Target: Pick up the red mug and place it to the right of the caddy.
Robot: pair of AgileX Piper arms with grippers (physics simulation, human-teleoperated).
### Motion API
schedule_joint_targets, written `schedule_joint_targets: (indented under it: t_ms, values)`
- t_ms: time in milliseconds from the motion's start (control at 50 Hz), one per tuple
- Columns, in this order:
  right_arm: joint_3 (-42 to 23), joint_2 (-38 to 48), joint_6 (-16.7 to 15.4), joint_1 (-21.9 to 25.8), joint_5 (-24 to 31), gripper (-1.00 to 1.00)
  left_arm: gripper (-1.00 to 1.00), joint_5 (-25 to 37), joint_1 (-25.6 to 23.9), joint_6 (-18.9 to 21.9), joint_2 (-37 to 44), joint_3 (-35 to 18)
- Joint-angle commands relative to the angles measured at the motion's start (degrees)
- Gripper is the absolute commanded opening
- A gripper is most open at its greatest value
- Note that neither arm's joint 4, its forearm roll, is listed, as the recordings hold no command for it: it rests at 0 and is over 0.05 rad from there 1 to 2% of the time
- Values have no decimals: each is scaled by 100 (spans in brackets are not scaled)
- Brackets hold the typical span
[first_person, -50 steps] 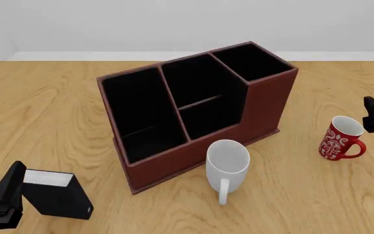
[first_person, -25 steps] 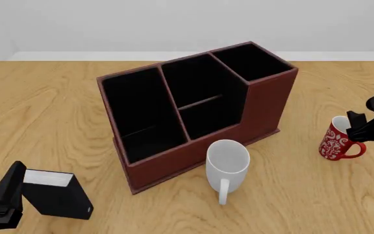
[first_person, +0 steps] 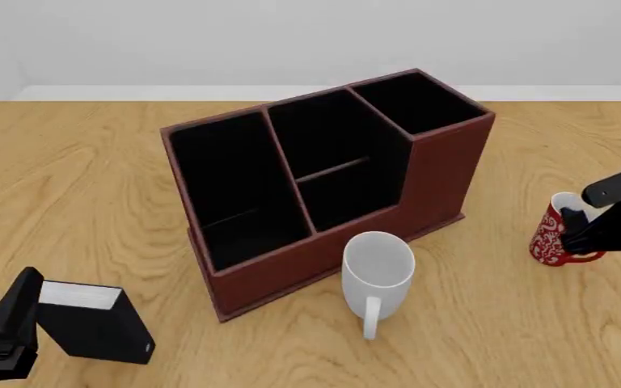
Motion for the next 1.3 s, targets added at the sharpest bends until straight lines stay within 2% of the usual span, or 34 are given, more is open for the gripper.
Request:
schedule_joint_targets:
  t_ms: [20, 1300]
  values:
    - [80, 402, -42, -43, -311, 100, 100, 0, 0, 0, -1, 0]
    - [326, 1639, -333, -468, -1285, 100, 100, 0, -1, 1, 1, 0]
